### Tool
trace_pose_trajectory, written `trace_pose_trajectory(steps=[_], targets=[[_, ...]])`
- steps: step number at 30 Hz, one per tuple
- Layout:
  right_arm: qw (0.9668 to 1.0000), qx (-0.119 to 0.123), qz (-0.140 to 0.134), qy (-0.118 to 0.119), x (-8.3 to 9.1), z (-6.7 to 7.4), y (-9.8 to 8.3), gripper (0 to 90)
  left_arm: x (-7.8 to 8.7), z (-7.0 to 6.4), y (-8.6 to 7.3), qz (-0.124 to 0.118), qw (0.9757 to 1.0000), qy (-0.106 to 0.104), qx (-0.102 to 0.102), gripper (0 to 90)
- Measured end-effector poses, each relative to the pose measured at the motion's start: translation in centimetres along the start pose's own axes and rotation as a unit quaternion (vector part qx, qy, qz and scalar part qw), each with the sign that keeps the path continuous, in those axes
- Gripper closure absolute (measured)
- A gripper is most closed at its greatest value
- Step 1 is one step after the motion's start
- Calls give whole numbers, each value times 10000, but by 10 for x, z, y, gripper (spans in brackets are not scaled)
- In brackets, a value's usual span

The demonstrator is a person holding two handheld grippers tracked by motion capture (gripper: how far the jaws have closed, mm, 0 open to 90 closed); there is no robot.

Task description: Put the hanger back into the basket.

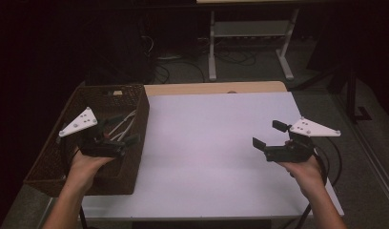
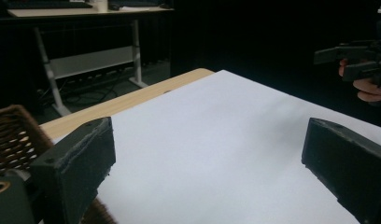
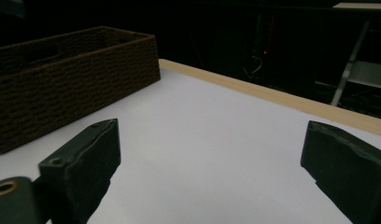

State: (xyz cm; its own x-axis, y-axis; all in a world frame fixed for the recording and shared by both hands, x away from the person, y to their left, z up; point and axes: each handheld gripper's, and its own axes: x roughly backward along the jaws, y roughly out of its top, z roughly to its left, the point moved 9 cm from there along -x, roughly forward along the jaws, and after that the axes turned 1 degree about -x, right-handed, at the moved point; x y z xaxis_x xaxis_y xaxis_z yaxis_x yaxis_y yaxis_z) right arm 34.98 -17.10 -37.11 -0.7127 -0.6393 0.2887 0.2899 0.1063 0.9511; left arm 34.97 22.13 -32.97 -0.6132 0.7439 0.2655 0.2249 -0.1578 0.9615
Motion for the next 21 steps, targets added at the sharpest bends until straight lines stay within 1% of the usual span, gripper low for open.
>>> trace_pose_trajectory(steps=[4, 8, 9, 10, 11, 15, 16, 18, 21], targets=[[9999, -38, -106, 40, -2, 3, 8, 12, -7, -5, -6, -78, 9999, -82, 27, 25], [9997, -61, -198, 87, -3, 3, 15, 5, -12, -7, -11, -87, 9999, -88, 63, 14], [9995, -99, -274, 146, -4, 5, 18, 3, -15, -7, -13, -69, 9999, -85, 74, 13], [9995, -99, -274, 146, -4, 5, 18, 3, -15, -7, -13, -69, 9999, -85, 74, 13], [9992, -103, -349, 171, -4, 5, 21, 0, -16, -8, -14, -85, 9999, -74, 90, 11], [9992, -73, -347, 197, -4, 7, 21, 0, -21, -11, -17, -97, 9999, -93, 89, 0], [9992, -98, -333, 219, -3, 9, 19, 0, -23, -12, -19, -87, 9999, -86, 36, 0], [9991, -60, -352, 213, -3, 9, 19, 0, -24, -12, -20, -97, 9999, -85, 45, 0], [9992, -86, -314, 232, -3, 9, 16, 0, -24, -12, -22, -94, 9999, -88, 60, 0]])
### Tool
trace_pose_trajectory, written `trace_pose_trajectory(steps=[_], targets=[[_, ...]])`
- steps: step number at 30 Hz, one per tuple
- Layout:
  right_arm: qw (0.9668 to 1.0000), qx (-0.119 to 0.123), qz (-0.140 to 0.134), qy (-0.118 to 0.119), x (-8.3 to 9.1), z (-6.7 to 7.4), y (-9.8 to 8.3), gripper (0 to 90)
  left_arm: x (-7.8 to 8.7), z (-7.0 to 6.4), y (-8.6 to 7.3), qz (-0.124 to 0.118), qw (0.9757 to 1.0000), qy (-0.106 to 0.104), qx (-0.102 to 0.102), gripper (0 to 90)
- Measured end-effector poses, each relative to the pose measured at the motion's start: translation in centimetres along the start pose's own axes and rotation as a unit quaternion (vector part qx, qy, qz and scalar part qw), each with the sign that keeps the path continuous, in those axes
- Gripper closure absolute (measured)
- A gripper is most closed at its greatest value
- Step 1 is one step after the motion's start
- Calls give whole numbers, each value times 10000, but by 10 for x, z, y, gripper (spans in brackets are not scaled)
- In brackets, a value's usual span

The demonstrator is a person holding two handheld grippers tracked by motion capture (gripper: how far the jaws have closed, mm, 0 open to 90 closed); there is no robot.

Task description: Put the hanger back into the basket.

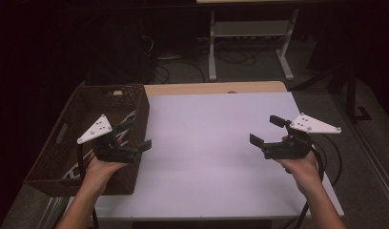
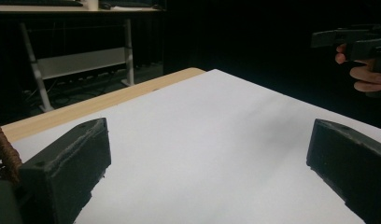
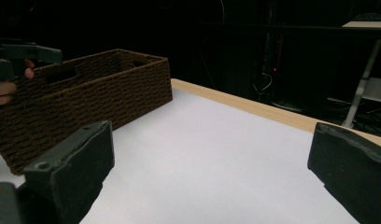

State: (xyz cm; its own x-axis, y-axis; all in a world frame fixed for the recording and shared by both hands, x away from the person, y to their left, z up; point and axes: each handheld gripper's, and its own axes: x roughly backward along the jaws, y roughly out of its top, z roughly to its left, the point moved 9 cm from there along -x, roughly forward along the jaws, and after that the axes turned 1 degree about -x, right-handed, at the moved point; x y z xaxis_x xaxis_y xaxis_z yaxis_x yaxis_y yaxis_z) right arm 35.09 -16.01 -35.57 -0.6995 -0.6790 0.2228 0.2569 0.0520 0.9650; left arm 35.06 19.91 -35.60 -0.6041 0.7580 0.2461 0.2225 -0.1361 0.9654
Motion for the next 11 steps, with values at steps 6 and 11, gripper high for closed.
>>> trace_pose_trajectory(steps=[6, 11], targets=[[10000, 38, 8, 20, -1, 1, -1, 0, 1, 0, 1, -53, 10000, -19, 0, 0], [10000, 44, 11, 31, 0, 2, -1, 0, 1, 0, 2, -45, 10000, -31, -3, 0]])
